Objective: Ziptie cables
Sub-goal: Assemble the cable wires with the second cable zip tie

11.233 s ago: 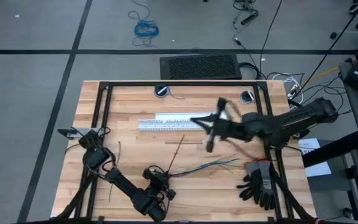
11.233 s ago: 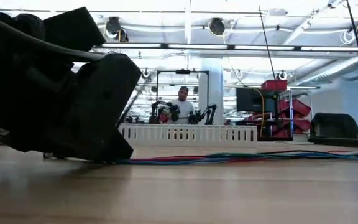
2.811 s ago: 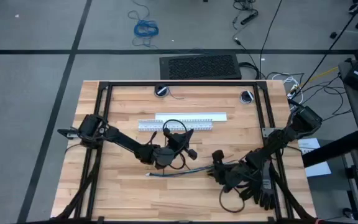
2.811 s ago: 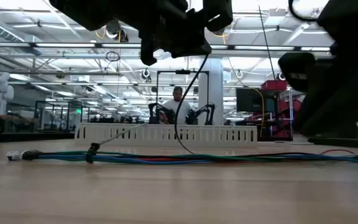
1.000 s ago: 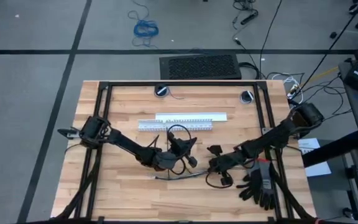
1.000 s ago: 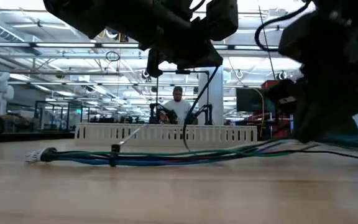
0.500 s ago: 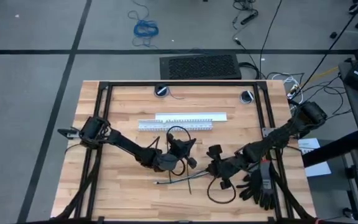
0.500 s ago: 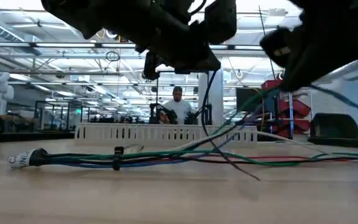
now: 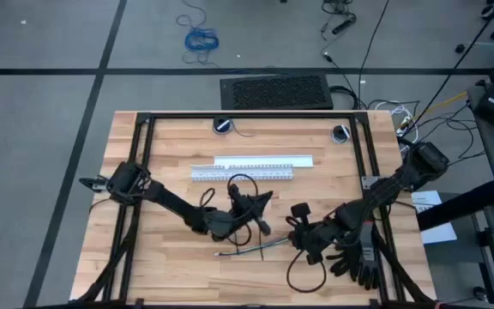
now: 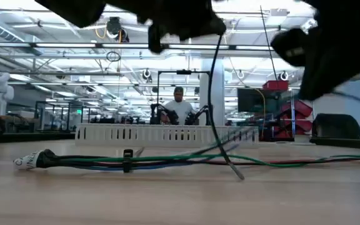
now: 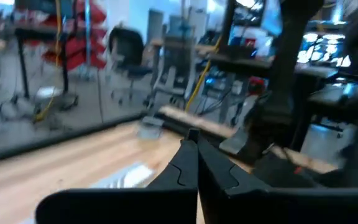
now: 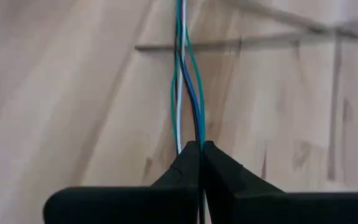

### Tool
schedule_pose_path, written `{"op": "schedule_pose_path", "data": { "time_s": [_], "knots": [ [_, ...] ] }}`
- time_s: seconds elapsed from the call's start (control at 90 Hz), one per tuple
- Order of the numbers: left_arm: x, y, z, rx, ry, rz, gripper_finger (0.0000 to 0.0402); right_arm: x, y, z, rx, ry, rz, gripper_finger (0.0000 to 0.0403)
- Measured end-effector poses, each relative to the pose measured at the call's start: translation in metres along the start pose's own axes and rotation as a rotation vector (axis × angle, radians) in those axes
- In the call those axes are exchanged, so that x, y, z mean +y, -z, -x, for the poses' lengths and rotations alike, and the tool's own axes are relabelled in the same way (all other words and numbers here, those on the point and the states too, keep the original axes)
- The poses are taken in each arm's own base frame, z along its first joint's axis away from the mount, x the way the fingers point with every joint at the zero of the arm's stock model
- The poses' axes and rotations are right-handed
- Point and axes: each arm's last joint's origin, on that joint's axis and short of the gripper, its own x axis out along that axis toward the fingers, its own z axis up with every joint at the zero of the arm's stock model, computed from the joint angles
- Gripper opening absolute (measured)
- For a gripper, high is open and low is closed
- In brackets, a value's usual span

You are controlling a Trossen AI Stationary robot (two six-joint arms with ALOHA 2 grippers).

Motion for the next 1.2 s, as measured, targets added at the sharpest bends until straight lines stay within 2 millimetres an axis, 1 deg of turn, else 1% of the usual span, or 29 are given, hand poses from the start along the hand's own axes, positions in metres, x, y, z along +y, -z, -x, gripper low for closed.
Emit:
{"op": "schedule_pose_path", "data": {
  "time_s": [0.122,0.2,0.333,0.622,0.767,0.9,1.1,1.2],
  "knots": [
    [-0.002,-0.02,0.008,-0.025,0.012,-0.029,0.0,0.001,0.014,-0.013,0.026,0.006,-0.021,0.0],
    [-0.002,-0.031,0.011,-0.038,0.013,-0.047,0.0,0.001,0.018,-0.017,0.024,0.003,-0.038,0.0],
    [-0.001,-0.038,0.014,-0.035,-0.007,-0.098,0.0,0.003,0.021,-0.021,0.031,-0.002,-0.041,0.0],
    [0.002,-0.037,0.01,-0.021,-0.026,-0.124,0.0,0.004,0.018,-0.02,0.01,-0.007,-0.038,0.0],
    [0.006,-0.023,0.006,0.07,-0.036,-0.101,0.0,0.003,0.016,-0.02,-0.009,-0.003,-0.03,0.0],
    [0.012,-0.012,0.003,0.132,-0.094,-0.061,0.0,0.001,0.012,-0.02,-0.033,0.013,-0.016,0.0],
    [0.01,-0.008,0.006,0.142,-0.108,-0.036,0.0,0.001,0.009,-0.018,-0.045,0.02,0.004,0.0001],
    [0.009,-0.002,0.008,0.15,-0.114,-0.05,0.0,0.003,0.009,-0.018,-0.055,0.015,0.02,0.002]
  ]
}}
